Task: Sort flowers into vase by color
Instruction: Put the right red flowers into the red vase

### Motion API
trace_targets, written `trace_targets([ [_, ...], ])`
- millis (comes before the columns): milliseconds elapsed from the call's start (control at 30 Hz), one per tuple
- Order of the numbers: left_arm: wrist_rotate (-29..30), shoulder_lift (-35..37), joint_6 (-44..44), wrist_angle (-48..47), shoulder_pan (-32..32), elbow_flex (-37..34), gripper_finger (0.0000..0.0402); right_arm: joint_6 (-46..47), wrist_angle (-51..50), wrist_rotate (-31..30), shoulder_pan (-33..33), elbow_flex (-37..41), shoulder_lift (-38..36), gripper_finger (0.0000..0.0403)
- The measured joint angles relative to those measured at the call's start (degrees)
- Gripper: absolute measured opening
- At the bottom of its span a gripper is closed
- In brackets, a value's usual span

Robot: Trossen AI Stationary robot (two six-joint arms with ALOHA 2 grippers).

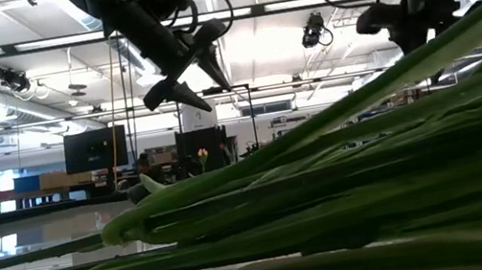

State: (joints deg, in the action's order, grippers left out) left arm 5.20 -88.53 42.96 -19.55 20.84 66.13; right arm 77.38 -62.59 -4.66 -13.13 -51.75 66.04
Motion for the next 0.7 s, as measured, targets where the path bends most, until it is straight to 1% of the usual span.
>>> trace_targets([
  [133, -0.87, 0.0, -4.38, -0.06, 0.92, 0.0, 0.0256, 9.18, -0.12, 1.07, 3.13, 0.0, 2.55, 0.0114],
  [233, -2.79, 0.0, -7.62, -0.09, 1.89, 0.0, 0.0256, 15.9, -1.4, 1.58, 5.92, 0.0, 4.65, 0.0114],
  [300, -5.01, 0.0, -9.47, -0.15, 2.56, 0.0, 0.0256, 20.7, -3.05, 2.65, 8.4, 0.0, 6.2, 0.0114],
  [467, -11.24, 0.0, -15.61, -0.18, 4.62, 0.0, 0.0256, 32.21, -5.31, 2.96, 16.3, 0.04, 10.34, 0.0117],
  [533, -12.95, 0.0, -17.74, -0.3, 5.7, 0.0, 0.0256, 35.06, -4.11, 3.09, 18.43, 0.61, 11.67, 0.0123],
  [633, -13.74, 0.0, -19.81, -0.3, 7.26, 0.0, 0.0256, 38.52, -3.55, 3.09, 20.34, 2.41, 13.9, 0.014],
  [700, -14.39, 0.0, -20.22, -0.28, 8.37, 0.0, 0.0256, 40.94, -3.16, 4.81, 20.83, 4.33, 15.01, 0.0155],
])
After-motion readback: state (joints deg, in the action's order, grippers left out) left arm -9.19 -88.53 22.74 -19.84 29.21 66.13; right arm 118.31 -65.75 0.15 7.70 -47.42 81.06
